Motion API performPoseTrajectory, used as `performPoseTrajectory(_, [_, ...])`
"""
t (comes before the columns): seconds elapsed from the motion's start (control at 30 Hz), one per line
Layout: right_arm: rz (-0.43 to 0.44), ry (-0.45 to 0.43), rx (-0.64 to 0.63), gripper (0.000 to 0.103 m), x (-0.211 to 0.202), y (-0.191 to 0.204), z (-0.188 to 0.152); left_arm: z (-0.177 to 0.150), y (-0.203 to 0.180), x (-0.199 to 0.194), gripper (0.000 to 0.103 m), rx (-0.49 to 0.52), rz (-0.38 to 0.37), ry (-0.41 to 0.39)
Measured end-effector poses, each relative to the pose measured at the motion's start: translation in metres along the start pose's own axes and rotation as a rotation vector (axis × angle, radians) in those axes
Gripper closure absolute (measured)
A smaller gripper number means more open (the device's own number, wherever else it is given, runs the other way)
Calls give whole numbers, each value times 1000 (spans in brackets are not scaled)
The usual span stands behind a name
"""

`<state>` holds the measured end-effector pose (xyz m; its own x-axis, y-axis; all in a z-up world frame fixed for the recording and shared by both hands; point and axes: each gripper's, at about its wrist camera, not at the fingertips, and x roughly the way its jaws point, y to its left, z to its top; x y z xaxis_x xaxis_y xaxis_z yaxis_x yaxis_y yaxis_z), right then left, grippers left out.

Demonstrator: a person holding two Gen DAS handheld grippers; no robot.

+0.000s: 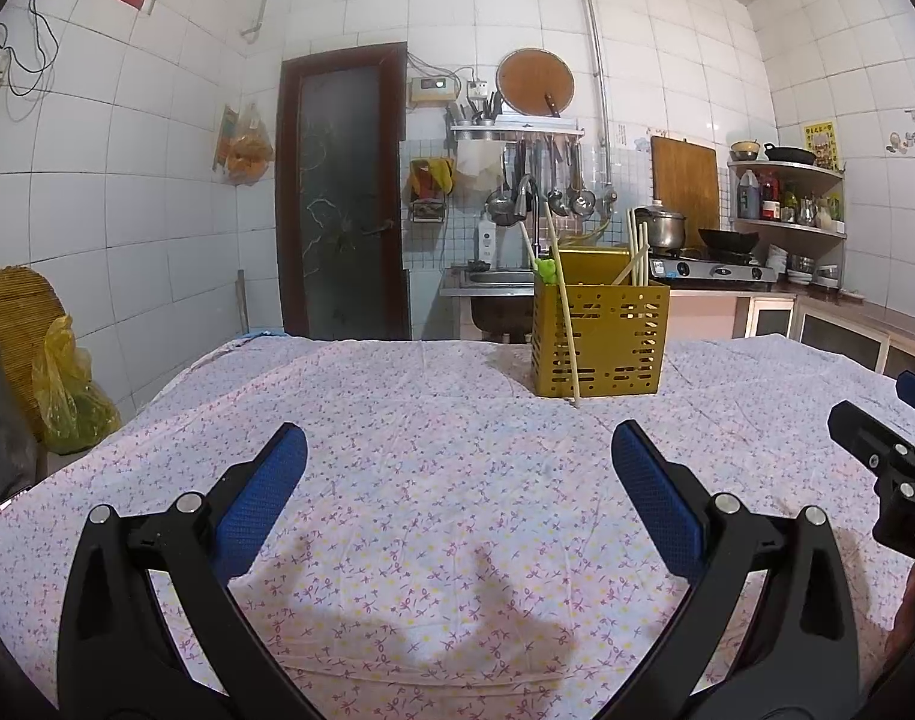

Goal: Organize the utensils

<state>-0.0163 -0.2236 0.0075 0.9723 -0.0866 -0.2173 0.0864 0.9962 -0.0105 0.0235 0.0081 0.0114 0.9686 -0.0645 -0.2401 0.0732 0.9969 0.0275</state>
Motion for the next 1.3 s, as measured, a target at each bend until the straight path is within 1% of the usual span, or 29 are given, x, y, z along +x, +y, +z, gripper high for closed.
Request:
performPoseTrajectory(0.57, [-3,-4,-1,5,-1,0,1,-1,-3,-7,5,10,-7,-22])
performPoseTrajectory(1.3, [-7,-9,-2,5,-3,1,3,-1,-3,-6,5,8,-7,-21])
